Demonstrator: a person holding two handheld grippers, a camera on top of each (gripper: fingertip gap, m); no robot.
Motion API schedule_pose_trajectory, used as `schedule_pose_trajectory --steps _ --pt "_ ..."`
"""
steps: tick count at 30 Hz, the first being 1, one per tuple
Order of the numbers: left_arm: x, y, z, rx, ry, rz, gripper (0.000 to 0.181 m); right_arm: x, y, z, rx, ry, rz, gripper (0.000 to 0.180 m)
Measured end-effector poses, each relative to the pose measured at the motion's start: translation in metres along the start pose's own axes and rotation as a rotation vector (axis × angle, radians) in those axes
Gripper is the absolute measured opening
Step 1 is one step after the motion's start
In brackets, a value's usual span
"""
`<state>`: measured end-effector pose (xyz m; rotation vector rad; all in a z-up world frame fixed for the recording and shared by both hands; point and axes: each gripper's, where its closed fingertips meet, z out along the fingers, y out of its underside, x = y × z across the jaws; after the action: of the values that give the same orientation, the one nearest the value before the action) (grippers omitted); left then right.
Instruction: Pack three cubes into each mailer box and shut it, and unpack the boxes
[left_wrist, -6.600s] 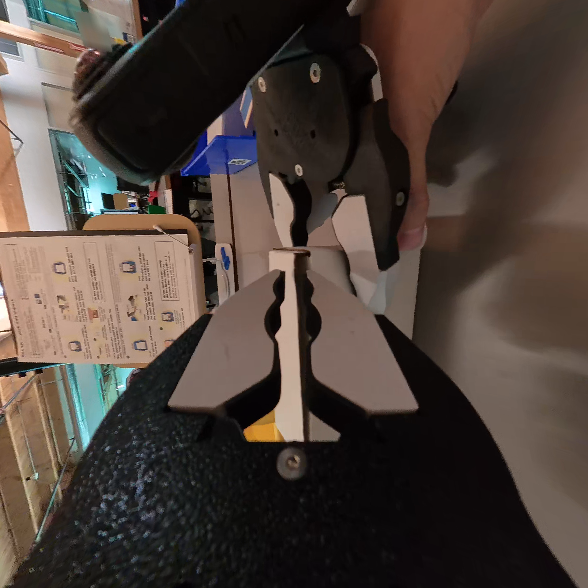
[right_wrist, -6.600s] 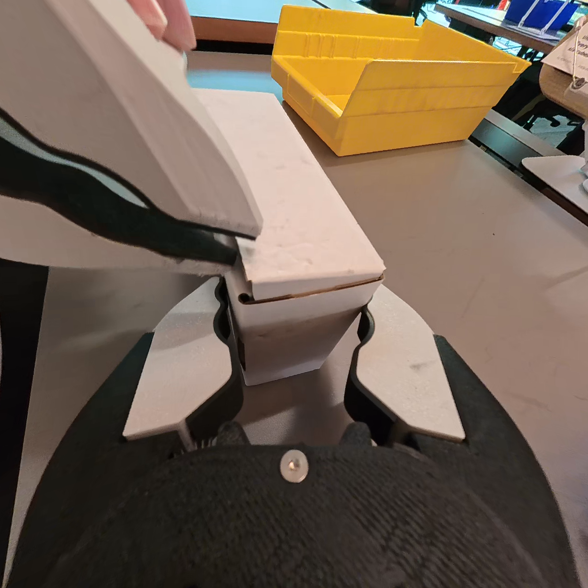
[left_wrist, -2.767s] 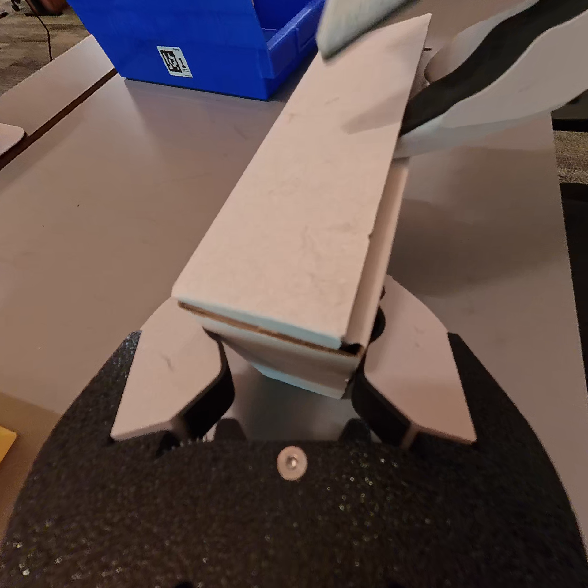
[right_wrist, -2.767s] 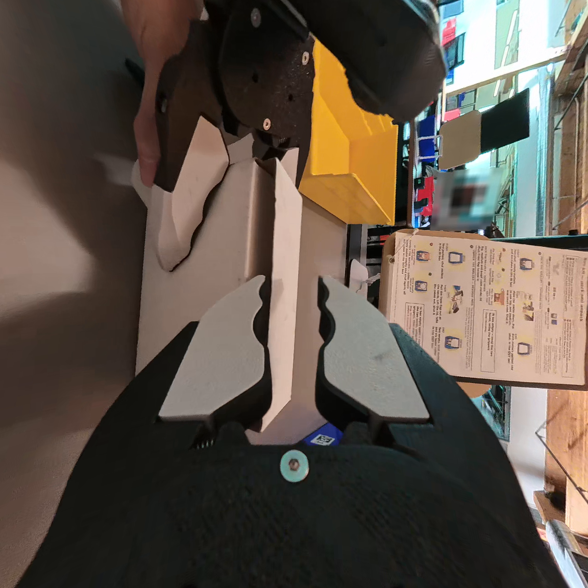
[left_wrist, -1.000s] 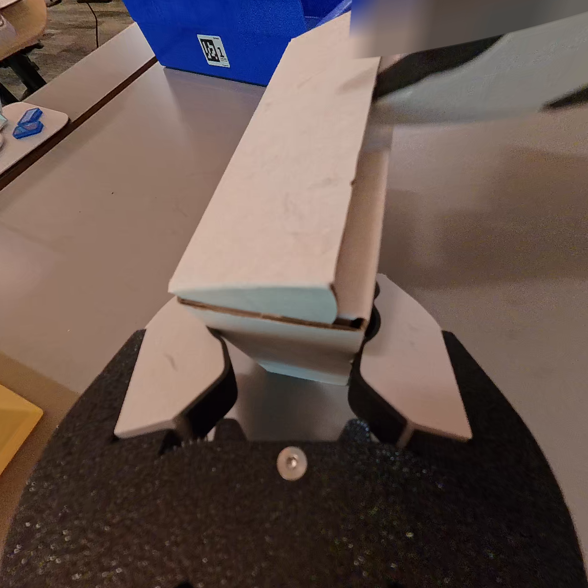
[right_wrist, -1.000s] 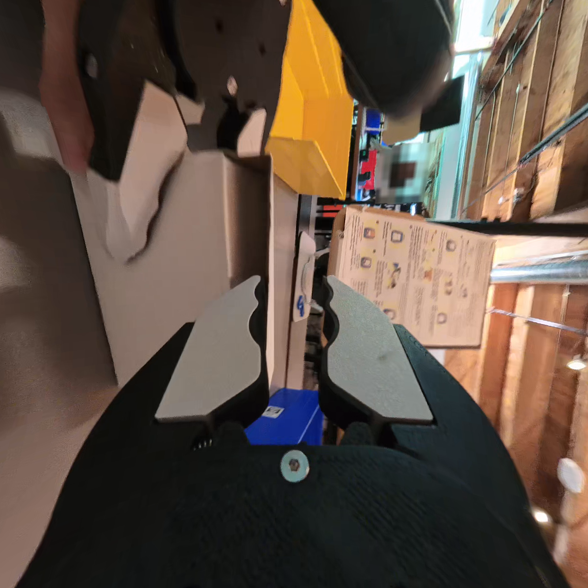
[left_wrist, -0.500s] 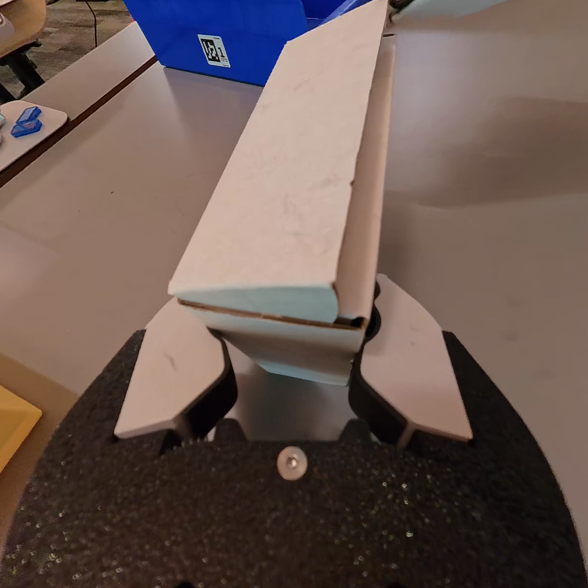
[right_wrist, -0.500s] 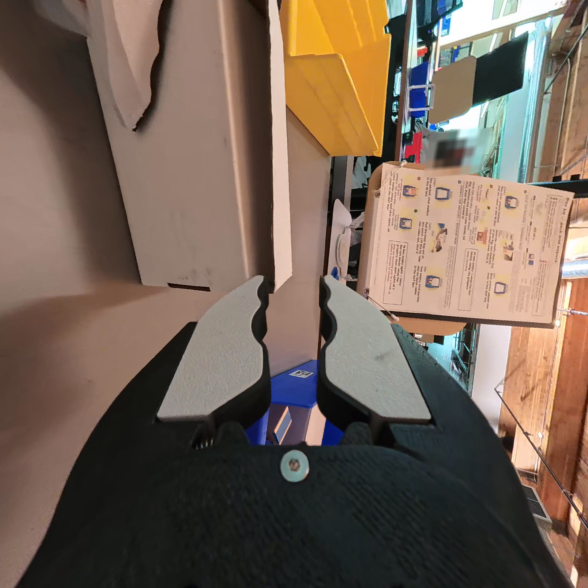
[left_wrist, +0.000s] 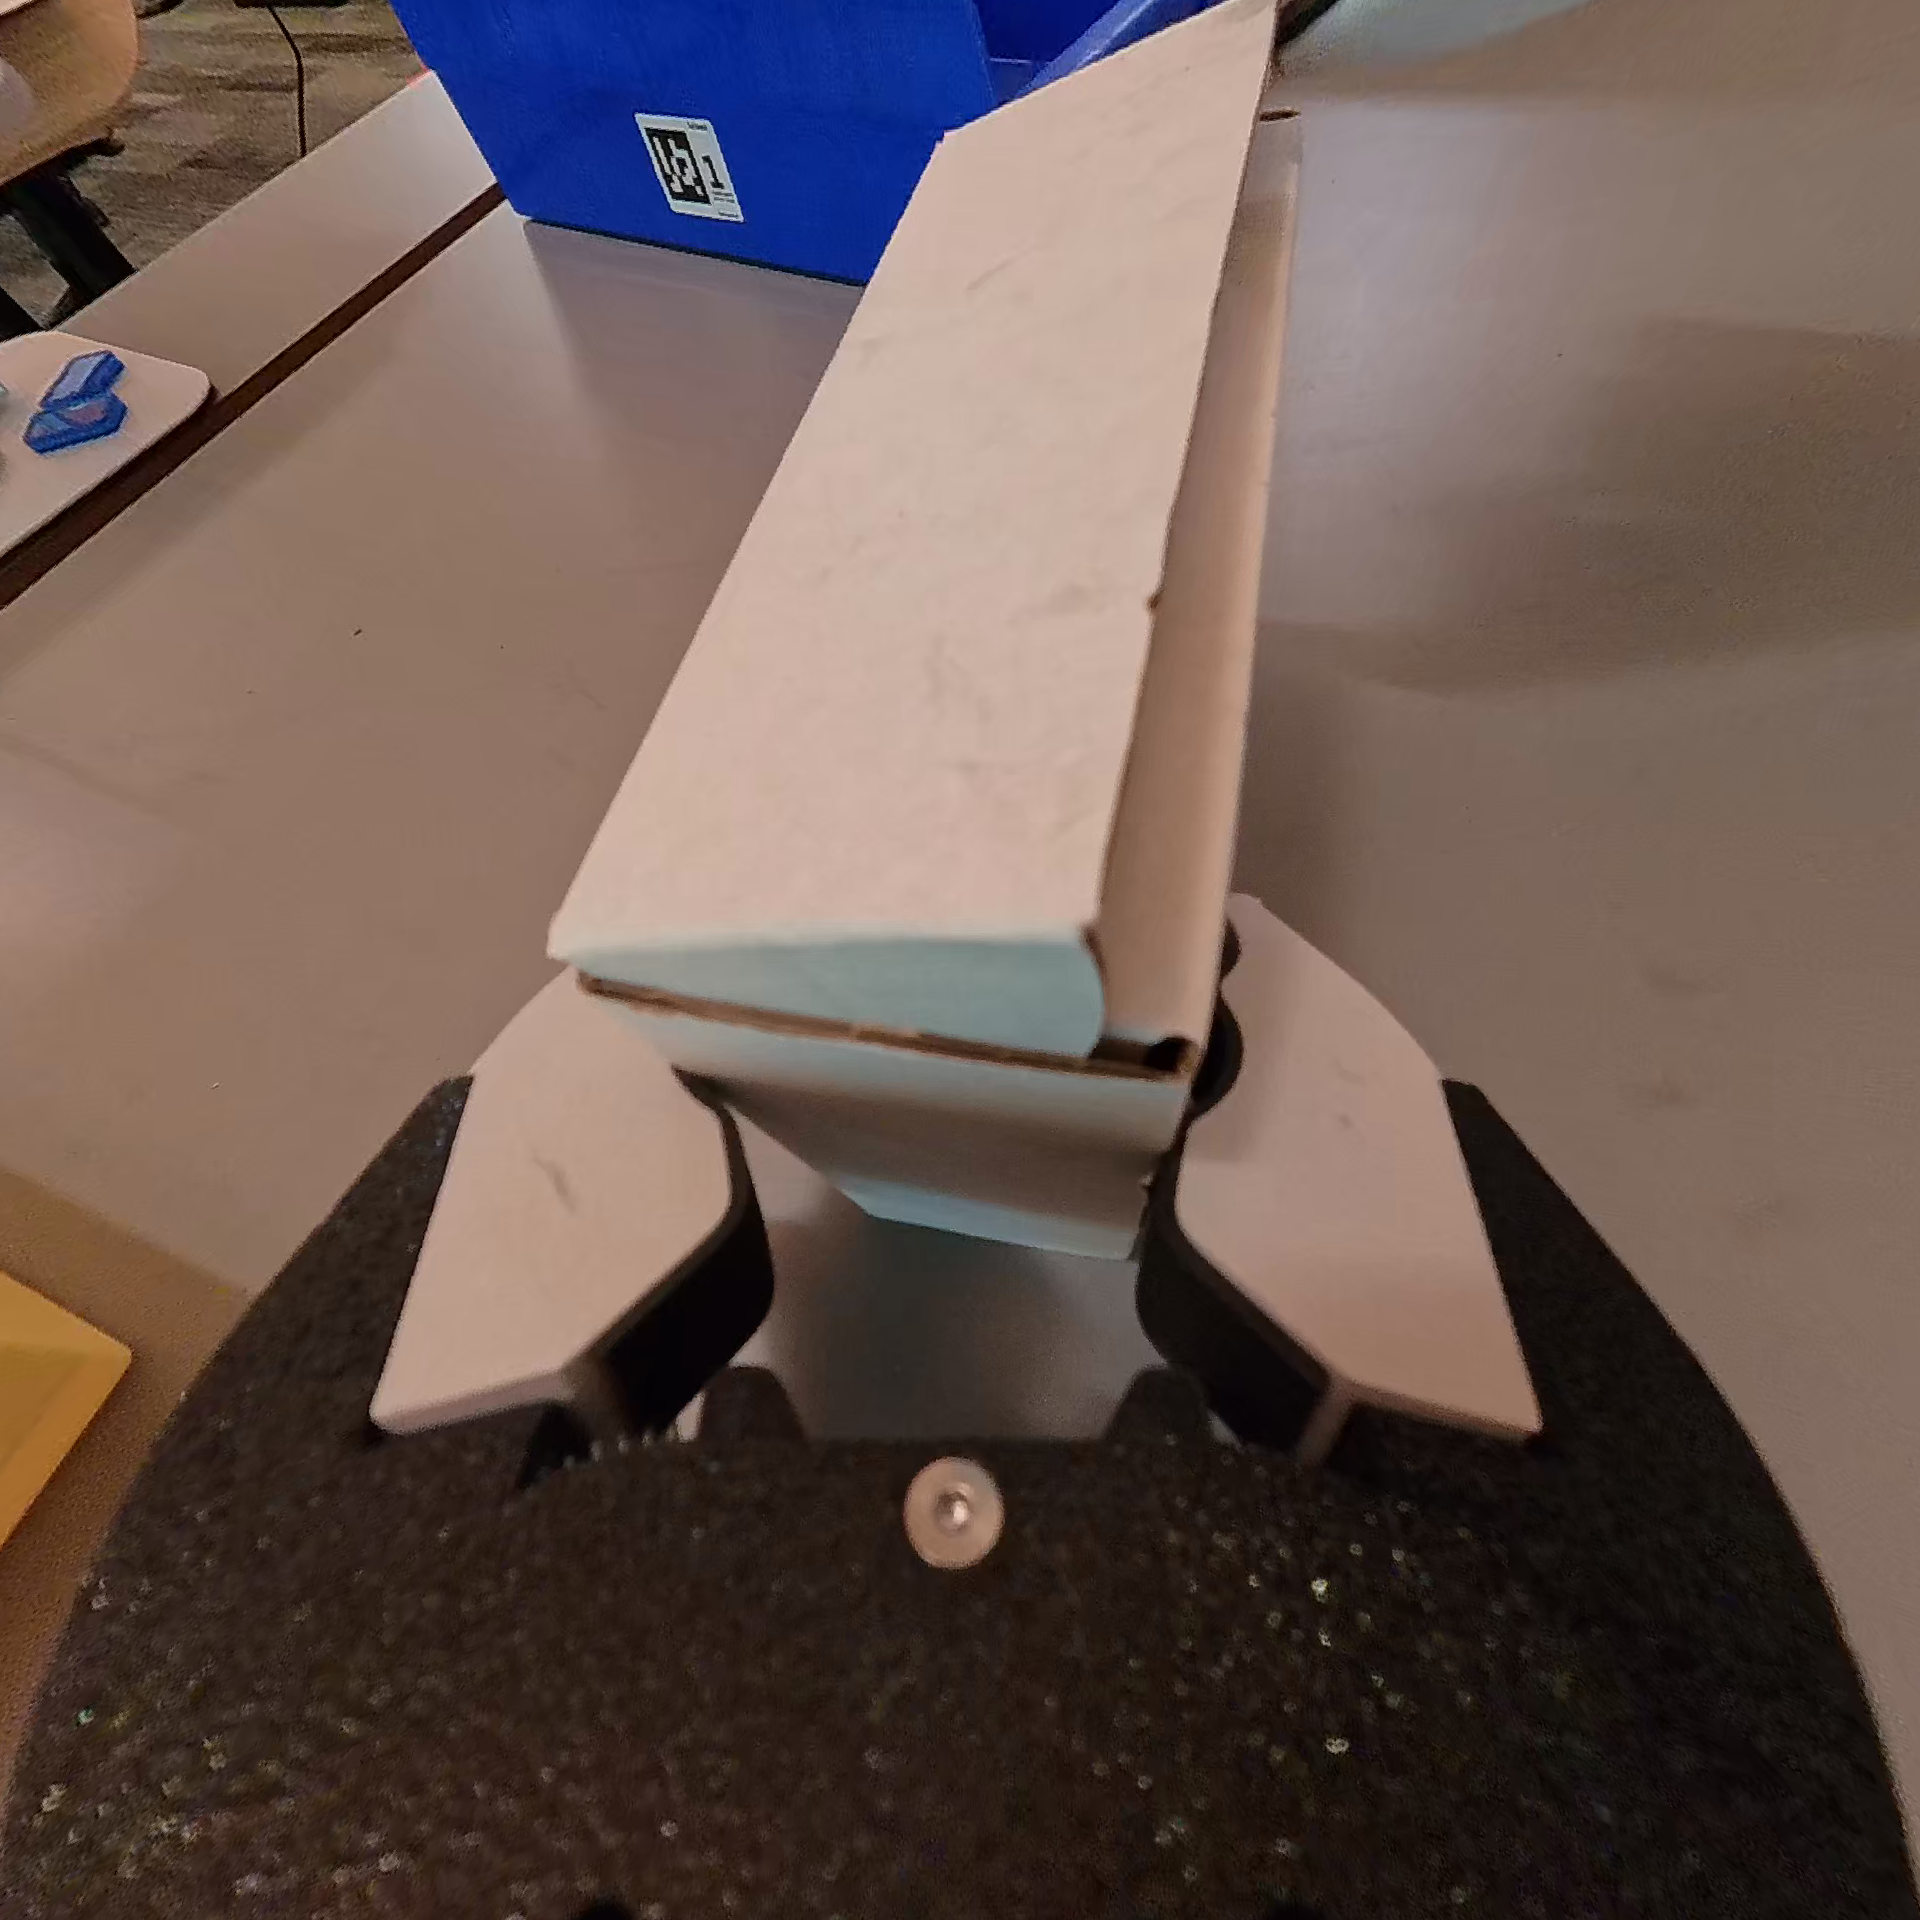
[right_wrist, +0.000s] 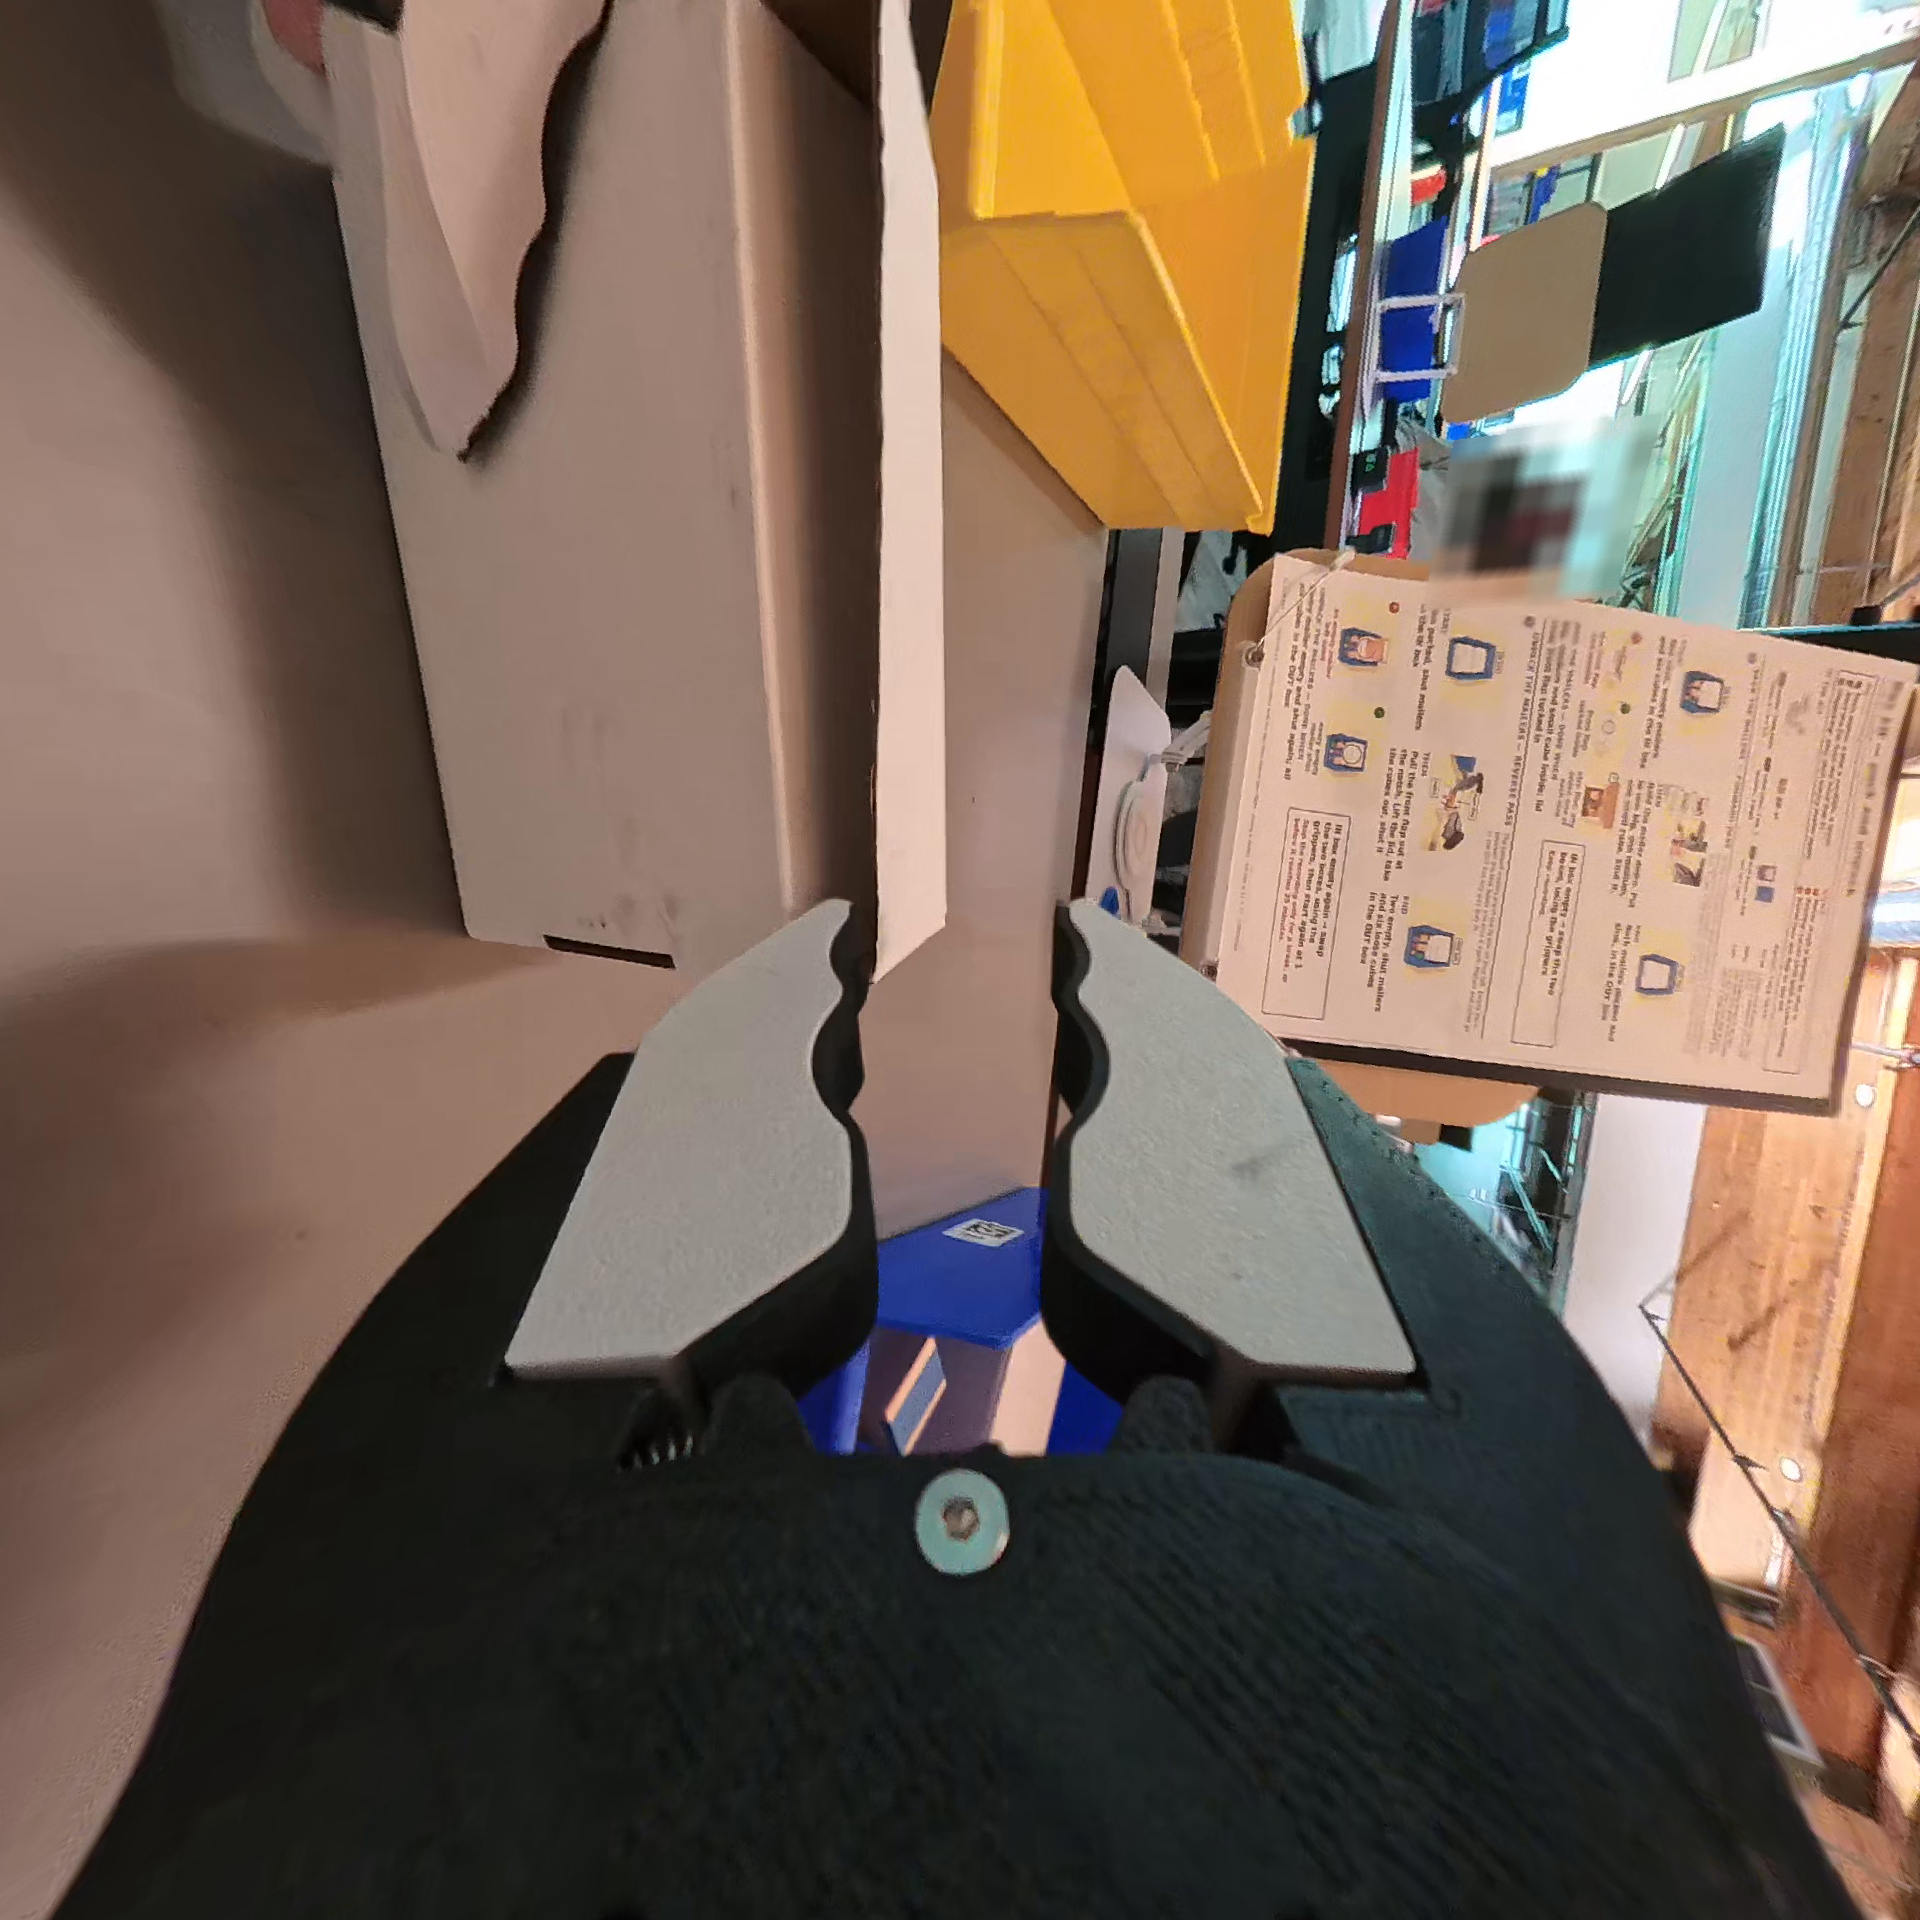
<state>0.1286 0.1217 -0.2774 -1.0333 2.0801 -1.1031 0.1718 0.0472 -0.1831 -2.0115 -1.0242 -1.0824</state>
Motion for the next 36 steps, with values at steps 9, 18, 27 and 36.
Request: schedule_pose_trajectory --steps 9,18,27,36 --pt "-0.002 0.001 0.0 -0.007 -0.021 0.034 0.086 -0.002 0.013 0.017 -0.099 -0.033 -0.036 0.016" --pt "-0.003 0.002 0.001 -0.009 -0.026 0.034 0.085 0.01 0.015 0.022 -0.065 -0.117 0.195 0.004" --pt "0.0 0.001 0.001 0.001 -0.008 0.062 0.085 0.006 -0.017 0.03 -0.032 -0.128 -0.009 0.01" --pt "-0.005 0.002 -0.003 0.005 -0.068 0.104 0.085 0.008 -0.017 0.029 -0.014 -0.275 0.332 0.004"
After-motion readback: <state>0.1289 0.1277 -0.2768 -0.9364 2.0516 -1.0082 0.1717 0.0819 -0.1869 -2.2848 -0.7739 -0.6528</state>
